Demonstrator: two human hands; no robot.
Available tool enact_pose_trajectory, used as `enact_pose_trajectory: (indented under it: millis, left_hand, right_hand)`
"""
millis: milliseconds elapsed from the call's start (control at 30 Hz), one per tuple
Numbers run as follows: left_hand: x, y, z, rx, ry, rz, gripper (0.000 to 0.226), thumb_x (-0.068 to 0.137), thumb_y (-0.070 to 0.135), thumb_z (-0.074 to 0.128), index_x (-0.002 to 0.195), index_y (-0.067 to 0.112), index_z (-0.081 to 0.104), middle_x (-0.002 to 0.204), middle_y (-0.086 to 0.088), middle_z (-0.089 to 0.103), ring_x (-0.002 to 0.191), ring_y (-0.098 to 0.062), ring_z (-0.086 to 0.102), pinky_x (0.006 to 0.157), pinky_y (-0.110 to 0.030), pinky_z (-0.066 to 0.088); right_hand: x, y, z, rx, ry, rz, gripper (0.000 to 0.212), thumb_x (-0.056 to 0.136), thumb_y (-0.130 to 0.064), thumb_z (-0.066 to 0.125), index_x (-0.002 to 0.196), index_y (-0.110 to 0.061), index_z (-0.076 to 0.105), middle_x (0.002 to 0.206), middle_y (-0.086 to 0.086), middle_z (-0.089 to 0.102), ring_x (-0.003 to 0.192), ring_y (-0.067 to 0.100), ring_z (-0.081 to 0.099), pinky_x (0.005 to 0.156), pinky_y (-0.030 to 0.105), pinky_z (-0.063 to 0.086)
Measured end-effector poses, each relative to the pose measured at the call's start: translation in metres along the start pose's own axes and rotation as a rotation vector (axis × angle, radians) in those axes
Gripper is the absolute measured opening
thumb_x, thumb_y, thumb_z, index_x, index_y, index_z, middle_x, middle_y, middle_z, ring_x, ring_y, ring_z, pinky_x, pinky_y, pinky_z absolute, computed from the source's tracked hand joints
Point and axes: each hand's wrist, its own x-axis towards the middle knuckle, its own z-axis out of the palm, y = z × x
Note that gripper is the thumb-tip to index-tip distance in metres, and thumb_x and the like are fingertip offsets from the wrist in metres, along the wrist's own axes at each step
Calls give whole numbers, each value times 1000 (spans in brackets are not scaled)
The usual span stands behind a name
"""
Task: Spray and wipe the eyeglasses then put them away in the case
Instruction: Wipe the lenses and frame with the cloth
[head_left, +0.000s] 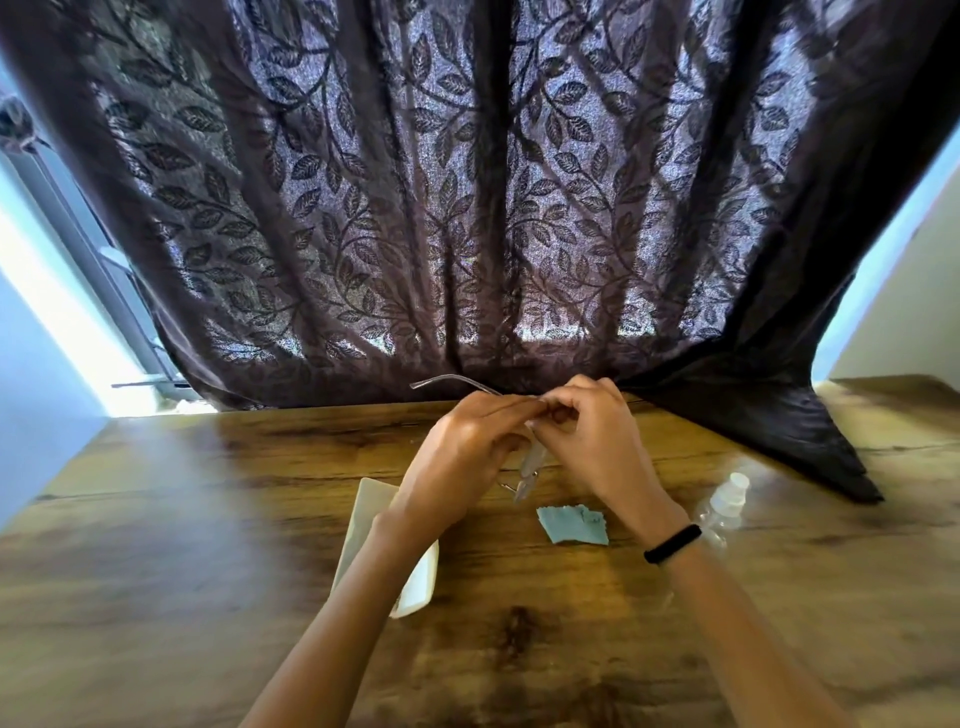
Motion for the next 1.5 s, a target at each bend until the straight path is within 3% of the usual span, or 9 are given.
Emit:
enact_pose_trajectory:
  millis: [267,467,633,800,933,1033,1200,1367,1500]
  left_hand:
    - [5,8,-10,71,37,-81,29,78,3,64,106,6,68,92,-8,72,84,-22,65,77,-31,52]
    - [3,9,-25,267,22,-136,34,82,-2,59,112,12,67,94,-9,66,78,-27,63,60,-41,56]
    - [13,8,-41,357,79,-207,26,80,-3,59,100,10,69,94,-8,68,75,-32,65,56,-42,55]
    - [20,5,-58,382,166,-202,20,81,-1,62,97,6,70,93,-10,73,70,-31,69,57,-37,55]
    - [22,-1,-66,186,199,-260,14,85,2,60,95,3,69,79,-11,72,65,-19,69,62,-32,56]
    - [21,-5,-68,-64,219,-470,14,84,3,63,94,9,70,72,1,70,63,-4,69,61,-18,56]
    - [22,-10,-73,-451,122,-724,16,82,-1,64,80,14,64,73,-6,69,63,-9,71,53,-13,54]
    - [19,-8,-73,-729,52,-752,7,84,4,60,81,10,62,61,1,72,61,-9,71,50,-12,53]
    - [15,-10,-66,-821,56,-762,17,91,10,49,81,10,63,64,2,72,65,-10,71,54,-13,55]
  right_hand:
    - [7,-3,-6,287,-79,96,17,79,-22,70,88,-8,72,83,1,60,81,16,57,71,20,45]
    - [0,21,-25,421,96,179,9,84,-24,64,89,-19,70,91,-3,67,85,5,61,74,15,48]
    - [-25,56,2,159,-10,227,9,87,-21,60,93,-19,67,86,-6,66,72,-3,56,61,6,43]
    - [-51,80,41,-51,-292,224,18,87,-25,60,104,-19,65,107,-5,63,90,5,55,78,18,44]
    - [-67,84,61,-127,-416,96,31,82,-29,65,112,-23,62,108,-10,57,100,7,50,79,18,41]
    - [-72,86,67,-157,-368,33,33,84,-29,63,117,-24,60,105,-11,58,98,5,46,78,14,35]
    - [-78,93,71,-183,-244,-16,21,89,-22,57,108,-23,66,100,-11,63,92,6,53,78,11,33]
    - [-71,96,64,209,-44,314,17,83,-15,66,99,-14,71,96,-3,70,80,-5,59,73,6,44]
    - [-62,93,54,1144,86,882,18,84,-11,61,102,-6,65,96,10,68,86,18,63,74,31,52]
